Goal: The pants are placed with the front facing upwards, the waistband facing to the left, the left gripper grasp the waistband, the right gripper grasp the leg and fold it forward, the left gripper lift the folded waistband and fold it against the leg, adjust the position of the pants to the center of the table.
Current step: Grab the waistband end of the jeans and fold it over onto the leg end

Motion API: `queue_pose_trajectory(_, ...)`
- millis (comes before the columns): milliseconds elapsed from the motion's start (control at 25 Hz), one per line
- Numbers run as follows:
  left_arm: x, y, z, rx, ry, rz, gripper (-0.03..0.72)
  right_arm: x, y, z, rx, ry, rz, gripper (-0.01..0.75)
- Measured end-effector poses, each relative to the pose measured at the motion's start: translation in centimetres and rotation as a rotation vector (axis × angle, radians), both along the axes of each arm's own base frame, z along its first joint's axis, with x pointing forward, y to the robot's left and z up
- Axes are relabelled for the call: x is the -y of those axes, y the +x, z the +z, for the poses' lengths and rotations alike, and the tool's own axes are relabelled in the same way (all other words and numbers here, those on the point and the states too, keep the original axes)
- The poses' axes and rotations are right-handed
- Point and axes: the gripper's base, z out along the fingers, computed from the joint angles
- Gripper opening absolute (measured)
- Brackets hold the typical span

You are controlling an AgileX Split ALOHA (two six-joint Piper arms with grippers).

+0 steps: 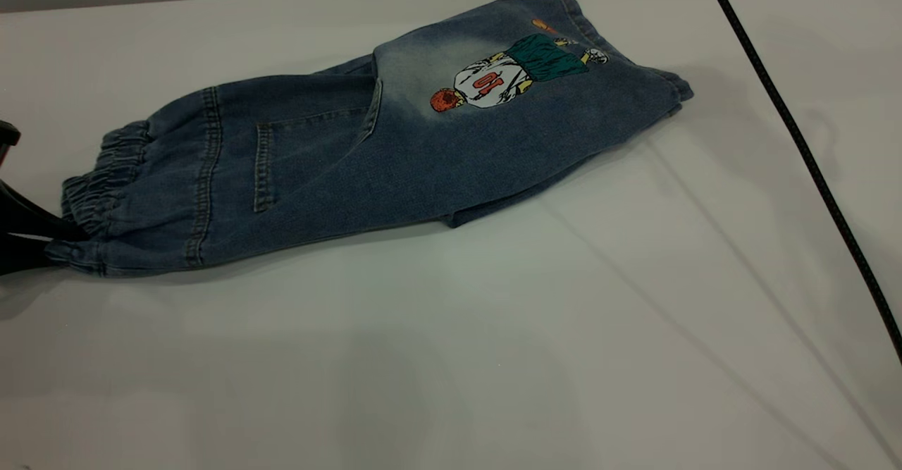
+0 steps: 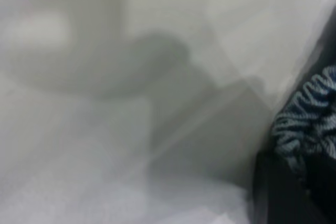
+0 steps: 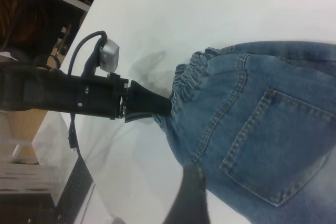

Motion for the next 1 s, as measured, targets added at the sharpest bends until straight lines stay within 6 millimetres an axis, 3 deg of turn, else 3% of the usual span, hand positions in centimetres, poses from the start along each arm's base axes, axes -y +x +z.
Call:
queue_pose_trajectory(320, -0.1, 0.0, 0.6, 0.005, 0.032, -0.028, 0.075, -0.7, 0.0, -1.5, -0.027, -0.034, 0.014, 0.570)
queue_pose_trajectory(520, 0.0, 0.0, 2.8, 0.030, 0.043, -0.082, 0.075, -3.0, -0.3, -5.4, -0.120, -0.045, 0.042, 0.570)
queue_pose_trajectory(840, 0.2, -0.4, 7.6, 0.079, 0.081, -0.154, 0.075, -8.6, -2.0, -12.0, -0.203, -0.054, 0.077, 0.570)
queue_pose_trajectory(1000, 0.4, -0.7, 10.5, 0.141, 0.119, -0.179, 0.075, -10.5, -3.0, -15.1, -0.226, -0.081, 0.084, 0.570)
